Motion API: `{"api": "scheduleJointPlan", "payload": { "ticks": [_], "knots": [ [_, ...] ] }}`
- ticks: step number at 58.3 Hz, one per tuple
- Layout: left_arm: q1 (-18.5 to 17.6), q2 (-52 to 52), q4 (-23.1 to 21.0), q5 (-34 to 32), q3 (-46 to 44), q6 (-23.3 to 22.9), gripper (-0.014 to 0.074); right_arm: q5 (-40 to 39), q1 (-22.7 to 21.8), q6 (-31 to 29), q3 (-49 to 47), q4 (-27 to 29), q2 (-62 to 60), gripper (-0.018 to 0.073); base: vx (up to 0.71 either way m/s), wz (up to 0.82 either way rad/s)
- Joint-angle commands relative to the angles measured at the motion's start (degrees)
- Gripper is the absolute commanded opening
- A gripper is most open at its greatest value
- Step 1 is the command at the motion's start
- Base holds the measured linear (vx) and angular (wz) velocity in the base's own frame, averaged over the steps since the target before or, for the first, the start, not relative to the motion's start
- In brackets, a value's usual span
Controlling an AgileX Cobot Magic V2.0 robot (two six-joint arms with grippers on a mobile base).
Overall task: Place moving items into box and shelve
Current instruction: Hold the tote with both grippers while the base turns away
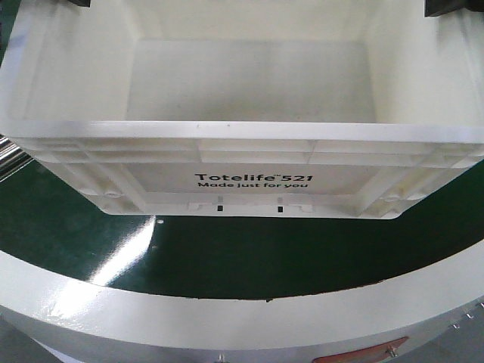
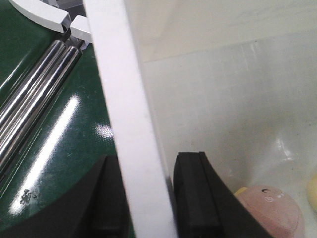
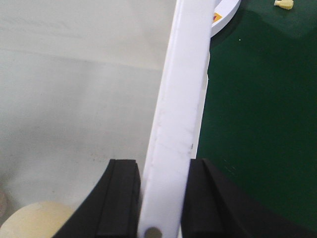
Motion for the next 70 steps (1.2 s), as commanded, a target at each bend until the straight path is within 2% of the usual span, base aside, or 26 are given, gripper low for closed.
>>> {"api": "scheduleJointPlan", "payload": {
  "ticks": [1,70],
  "knots": [
    [-0.5,-2.7,-0.1,-6.9,-2.4,1.6,-0.0001,-8.6,-0.2,-0.7,-2.4,1.2,-2.6,-0.0004,0.00,0.02],
    [-0.5,-2.7,-0.1,-6.9,-2.4,1.6,-0.0001,-8.6,-0.2,-0.7,-2.4,1.2,-2.6,-0.0004,-0.03,0.13]
  ]
}}
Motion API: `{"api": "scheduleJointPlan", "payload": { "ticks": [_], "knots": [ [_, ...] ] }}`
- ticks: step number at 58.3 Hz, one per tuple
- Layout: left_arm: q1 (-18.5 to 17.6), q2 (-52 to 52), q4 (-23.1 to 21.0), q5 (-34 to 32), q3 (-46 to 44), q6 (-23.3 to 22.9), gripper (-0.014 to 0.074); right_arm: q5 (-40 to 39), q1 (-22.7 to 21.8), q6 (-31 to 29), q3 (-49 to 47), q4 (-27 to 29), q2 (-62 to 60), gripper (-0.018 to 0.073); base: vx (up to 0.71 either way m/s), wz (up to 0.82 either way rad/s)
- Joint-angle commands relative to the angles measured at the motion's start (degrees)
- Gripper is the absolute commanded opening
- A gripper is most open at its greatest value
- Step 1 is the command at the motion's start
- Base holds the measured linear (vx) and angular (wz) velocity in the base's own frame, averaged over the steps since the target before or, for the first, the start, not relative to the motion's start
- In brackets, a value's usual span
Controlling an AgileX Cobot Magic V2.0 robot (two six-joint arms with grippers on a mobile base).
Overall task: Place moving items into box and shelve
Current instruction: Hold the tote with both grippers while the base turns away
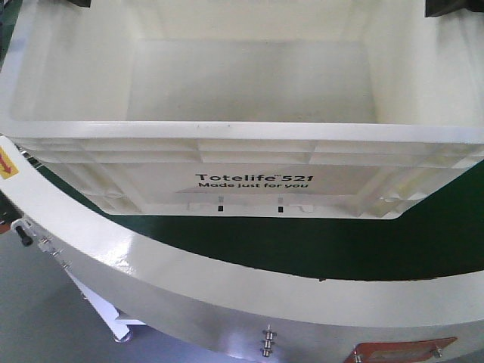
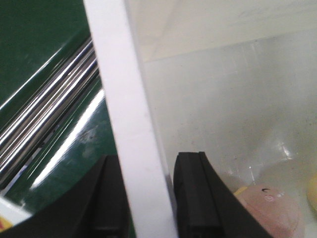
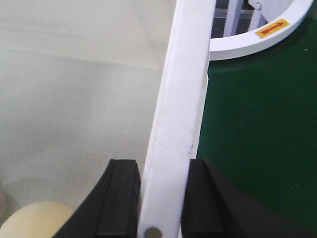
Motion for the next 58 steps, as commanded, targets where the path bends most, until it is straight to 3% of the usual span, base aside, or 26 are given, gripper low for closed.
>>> {"api": "scheduleJointPlan", "payload": {
  "ticks": [1,58],
  "knots": [
    [-0.5,-2.8,-0.1,-6.9,-2.4,1.5,-0.0001,-8.6,-0.2,-0.7,-2.4,1.3,-2.6,-0.0004,-0.07,0.27],
    [-0.5,-2.8,-0.1,-6.9,-2.4,1.5,-0.0001,-8.6,-0.2,-0.7,-2.4,1.3,-2.6,-0.0004,-0.11,0.44]
  ]
}}
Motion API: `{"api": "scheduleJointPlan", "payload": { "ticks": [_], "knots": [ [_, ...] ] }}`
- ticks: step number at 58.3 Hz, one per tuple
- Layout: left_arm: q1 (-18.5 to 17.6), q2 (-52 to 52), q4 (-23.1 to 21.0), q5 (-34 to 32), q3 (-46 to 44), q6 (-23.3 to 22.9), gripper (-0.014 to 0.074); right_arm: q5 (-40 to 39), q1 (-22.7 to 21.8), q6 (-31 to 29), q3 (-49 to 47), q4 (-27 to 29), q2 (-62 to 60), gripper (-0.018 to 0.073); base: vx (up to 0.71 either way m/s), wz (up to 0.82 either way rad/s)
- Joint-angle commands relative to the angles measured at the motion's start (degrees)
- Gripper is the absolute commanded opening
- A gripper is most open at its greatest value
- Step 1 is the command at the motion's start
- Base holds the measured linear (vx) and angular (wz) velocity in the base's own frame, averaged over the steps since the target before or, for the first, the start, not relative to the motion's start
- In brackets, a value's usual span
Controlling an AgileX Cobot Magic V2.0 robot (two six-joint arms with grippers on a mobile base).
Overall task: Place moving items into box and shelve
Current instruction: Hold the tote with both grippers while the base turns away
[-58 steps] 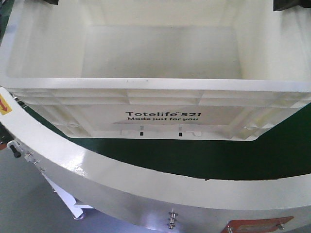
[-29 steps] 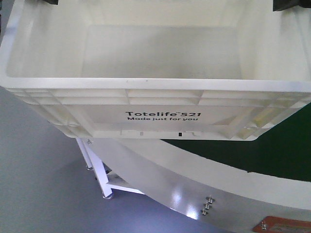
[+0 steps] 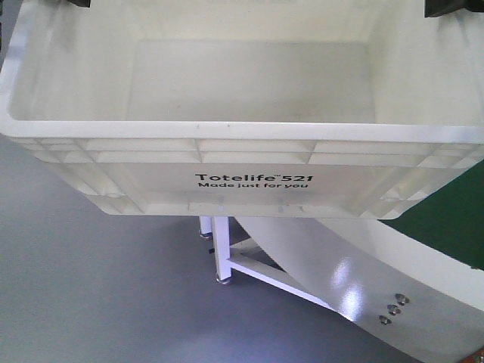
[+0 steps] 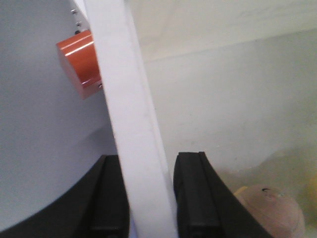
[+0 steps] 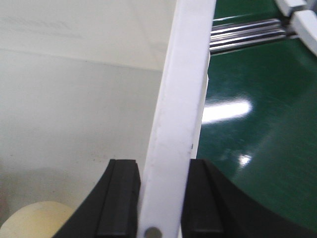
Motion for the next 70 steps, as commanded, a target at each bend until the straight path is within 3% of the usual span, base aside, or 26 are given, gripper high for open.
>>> {"api": "scheduleJointPlan", "payload": {
  "ticks": [1,70],
  "knots": [
    [-0.5,-2.8,-0.1,-6.9,-2.4,1.5,-0.0001,-8.6,-0.2,-0.8,-2.4,1.3,-2.6,-0.0004,-0.13,0.51],
    [-0.5,-2.8,-0.1,-6.9,-2.4,1.5,-0.0001,-8.6,-0.2,-0.8,-2.4,1.3,-2.6,-0.0004,-0.15,0.59]
  ]
}}
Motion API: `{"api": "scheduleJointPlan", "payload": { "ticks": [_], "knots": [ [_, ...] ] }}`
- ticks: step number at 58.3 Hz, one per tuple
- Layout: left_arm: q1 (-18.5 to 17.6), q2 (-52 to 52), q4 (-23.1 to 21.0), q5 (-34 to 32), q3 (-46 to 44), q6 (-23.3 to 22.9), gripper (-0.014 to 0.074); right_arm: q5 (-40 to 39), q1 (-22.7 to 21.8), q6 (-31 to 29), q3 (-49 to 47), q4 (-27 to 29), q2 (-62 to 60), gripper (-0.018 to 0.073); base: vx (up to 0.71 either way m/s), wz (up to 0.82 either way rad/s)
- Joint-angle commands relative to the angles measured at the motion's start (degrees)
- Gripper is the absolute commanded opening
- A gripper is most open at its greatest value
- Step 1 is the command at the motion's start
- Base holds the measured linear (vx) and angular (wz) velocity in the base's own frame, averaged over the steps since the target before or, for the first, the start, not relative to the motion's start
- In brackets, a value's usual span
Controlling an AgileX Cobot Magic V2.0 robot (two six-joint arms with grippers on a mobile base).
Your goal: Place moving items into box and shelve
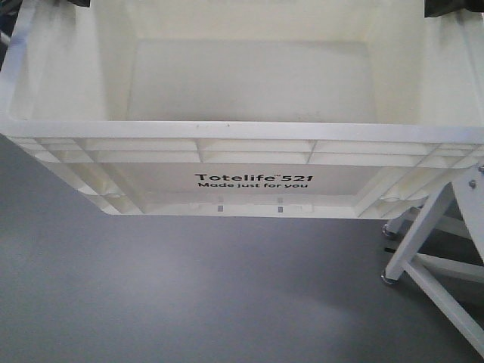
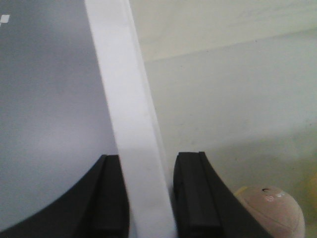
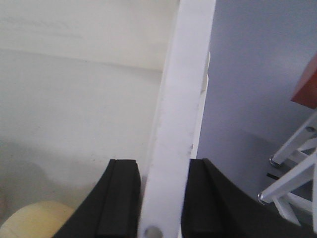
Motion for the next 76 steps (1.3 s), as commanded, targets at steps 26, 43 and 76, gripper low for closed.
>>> {"api": "scheduleJointPlan", "payload": {
  "ticks": [26,43,76],
  "knots": [
    [-0.5,-2.8,-0.1,-6.9,-2.4,1.4,-0.0001,-8.6,-0.2,-0.8,-2.4,1.3,-2.6,-0.0004,-0.15,0.57],
    [-0.5,-2.8,-0.1,-6.9,-2.4,1.4,-0.0001,-8.6,-0.2,-0.8,-2.4,1.3,-2.6,-0.0004,-0.11,0.50],
    [-0.5,-2.8,-0.1,-6.9,-2.4,1.4,-0.0001,-8.6,-0.2,-0.8,-2.4,1.3,-2.6,-0.0004,-0.06,0.45]
  ]
}}
